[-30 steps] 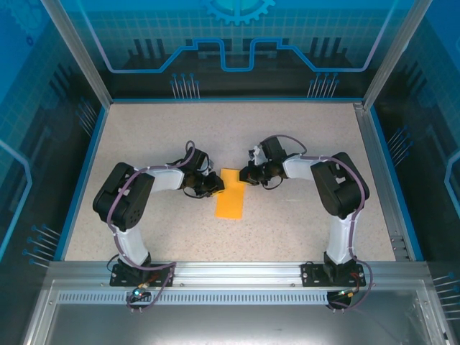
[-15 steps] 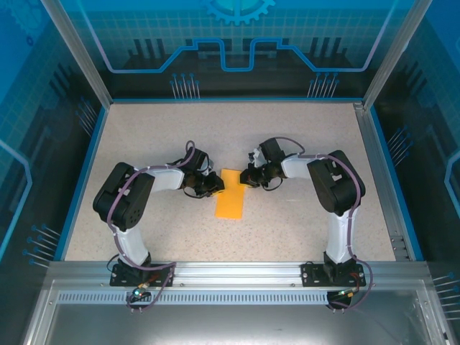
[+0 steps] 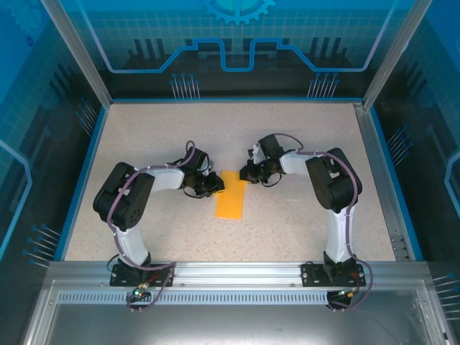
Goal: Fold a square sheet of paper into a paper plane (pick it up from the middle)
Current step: Fold the square sheet of paper in half at the center of the table.
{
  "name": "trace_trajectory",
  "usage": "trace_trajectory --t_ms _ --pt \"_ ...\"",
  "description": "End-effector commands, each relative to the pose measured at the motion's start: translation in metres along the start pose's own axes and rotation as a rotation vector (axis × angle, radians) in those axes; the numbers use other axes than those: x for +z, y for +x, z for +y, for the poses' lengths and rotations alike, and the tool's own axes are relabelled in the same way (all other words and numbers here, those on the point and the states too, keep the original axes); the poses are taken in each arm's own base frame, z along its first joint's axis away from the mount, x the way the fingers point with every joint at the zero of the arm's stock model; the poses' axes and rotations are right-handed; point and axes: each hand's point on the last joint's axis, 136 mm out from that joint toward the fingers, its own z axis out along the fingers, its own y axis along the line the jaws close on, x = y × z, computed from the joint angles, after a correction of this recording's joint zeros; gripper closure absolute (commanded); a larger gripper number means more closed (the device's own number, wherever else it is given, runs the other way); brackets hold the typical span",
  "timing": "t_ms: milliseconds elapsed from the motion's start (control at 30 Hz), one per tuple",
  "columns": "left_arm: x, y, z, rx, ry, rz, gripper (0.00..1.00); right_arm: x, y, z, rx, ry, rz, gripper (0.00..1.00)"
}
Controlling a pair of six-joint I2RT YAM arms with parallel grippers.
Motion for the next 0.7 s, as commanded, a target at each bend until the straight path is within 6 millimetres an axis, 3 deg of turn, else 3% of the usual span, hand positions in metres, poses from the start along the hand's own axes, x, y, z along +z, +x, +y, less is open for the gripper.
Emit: trace_trajectory --t_ms 0,333,667 --pt "0.016 0.024 0.054 -0.062 -0.182 0.070 0.81 0.004 0.006 -0.015 0.024 0.038 0.025 0.94" --pt "0.014 0.022 0.051 -0.052 -0.185 0.070 0.81 -0.019 -0.021 0.014 -0.021 -0.015 -0.026 0.93" --pt "0.013 0.023 0.051 -0.053 -0.184 0.069 0.81 0.003 -0.013 -0.018 0.040 0.040 0.012 0.93"
